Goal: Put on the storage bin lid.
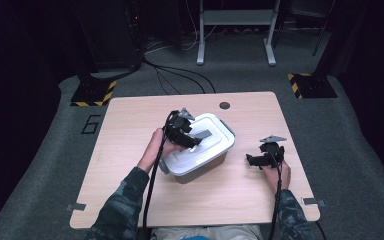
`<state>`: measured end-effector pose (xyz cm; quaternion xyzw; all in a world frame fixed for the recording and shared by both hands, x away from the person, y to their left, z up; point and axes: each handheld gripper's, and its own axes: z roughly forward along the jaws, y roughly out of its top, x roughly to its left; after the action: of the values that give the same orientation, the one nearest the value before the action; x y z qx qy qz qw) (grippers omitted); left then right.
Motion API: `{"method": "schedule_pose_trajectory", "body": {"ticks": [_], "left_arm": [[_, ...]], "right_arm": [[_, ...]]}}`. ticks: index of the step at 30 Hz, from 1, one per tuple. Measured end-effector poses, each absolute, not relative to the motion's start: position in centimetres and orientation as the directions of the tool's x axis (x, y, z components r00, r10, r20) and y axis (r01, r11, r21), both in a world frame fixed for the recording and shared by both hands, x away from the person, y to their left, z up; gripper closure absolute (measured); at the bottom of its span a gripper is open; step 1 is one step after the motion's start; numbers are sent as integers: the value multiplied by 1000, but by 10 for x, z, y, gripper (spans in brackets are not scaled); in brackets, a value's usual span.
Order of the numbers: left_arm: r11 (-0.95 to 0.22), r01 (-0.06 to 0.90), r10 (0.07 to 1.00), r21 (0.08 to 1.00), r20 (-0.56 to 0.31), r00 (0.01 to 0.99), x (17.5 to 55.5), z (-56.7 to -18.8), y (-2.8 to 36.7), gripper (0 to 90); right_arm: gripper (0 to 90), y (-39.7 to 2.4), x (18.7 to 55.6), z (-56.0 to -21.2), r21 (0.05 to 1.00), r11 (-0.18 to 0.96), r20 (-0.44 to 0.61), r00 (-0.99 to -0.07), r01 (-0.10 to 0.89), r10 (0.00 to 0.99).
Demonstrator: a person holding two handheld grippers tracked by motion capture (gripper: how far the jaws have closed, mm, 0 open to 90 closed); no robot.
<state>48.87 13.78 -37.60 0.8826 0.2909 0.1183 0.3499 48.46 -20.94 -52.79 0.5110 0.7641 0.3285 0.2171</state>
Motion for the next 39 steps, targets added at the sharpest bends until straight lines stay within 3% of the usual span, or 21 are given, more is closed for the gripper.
{"method": "schedule_pose_trajectory", "body": {"ticks": [1,7,22,30,39], "left_arm": [[-570,438,608,695,-1,794,488,-375,141,248],[-510,456,672,729,6,741,482,-367,166,148],[-381,499,826,778,44,562,461,-377,259,71],[-225,606,930,763,-18,368,447,-427,314,67],[-186,711,966,678,-7,260,438,-495,343,2]], "right_arm": [[27,-209,485,-528,724,262,4,-384,638,924],[27,-209,485,-528,724,262,4,-384,638,924],[27,-209,485,-528,724,262,3,-383,638,924],[27,-209,485,-528,724,262,3,-383,638,924],[27,-209,485,-528,724,263,2,-384,638,923]]}}
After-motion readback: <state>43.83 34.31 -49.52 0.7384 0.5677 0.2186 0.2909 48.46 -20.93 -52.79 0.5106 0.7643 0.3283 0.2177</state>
